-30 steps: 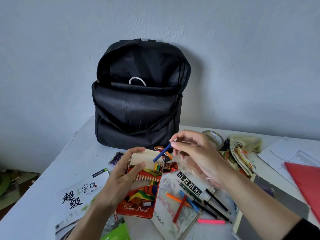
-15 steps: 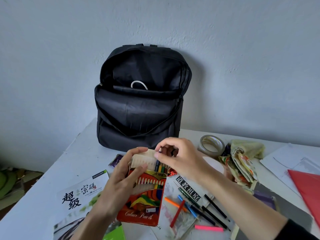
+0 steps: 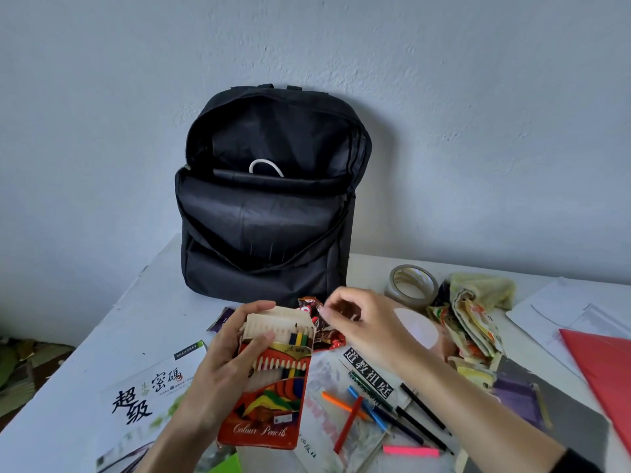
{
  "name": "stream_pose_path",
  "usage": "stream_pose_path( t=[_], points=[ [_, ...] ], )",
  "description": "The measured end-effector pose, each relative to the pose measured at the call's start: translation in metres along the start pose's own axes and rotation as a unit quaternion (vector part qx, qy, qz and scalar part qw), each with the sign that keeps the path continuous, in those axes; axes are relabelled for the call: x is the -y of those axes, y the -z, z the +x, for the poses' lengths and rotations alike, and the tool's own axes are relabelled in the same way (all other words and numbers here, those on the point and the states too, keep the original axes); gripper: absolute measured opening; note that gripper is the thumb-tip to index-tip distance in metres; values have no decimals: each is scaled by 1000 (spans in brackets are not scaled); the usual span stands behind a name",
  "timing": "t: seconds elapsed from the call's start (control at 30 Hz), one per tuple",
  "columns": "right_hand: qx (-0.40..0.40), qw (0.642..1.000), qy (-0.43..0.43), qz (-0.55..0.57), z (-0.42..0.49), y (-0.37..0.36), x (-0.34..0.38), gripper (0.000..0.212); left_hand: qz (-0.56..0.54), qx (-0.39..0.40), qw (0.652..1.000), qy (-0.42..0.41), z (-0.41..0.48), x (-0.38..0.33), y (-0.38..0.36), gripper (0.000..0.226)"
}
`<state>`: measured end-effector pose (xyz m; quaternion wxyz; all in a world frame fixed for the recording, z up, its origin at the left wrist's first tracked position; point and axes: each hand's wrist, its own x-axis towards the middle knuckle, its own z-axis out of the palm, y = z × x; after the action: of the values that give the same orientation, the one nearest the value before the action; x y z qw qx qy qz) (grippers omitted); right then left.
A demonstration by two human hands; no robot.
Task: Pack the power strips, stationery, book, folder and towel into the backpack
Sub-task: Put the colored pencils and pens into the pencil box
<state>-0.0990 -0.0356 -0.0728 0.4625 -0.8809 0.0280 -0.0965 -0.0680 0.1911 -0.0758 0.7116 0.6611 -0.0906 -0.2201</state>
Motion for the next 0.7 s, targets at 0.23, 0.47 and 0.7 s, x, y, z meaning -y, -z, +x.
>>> stream_pose_path(
  t=[0.23,0.47,0.7],
  points=[
    [222,915,8,-337,-25,-9,-4,18,30,-14,999,-8,9,2,9,32],
    [242,894,27,-377,-29,-28,-15,14,51,-1,999,-18,16,0,9,33],
    [100,969,-28,-222,-13,-24,-21,19,53,12,998,-15,20,-5,16,31]
  ],
)
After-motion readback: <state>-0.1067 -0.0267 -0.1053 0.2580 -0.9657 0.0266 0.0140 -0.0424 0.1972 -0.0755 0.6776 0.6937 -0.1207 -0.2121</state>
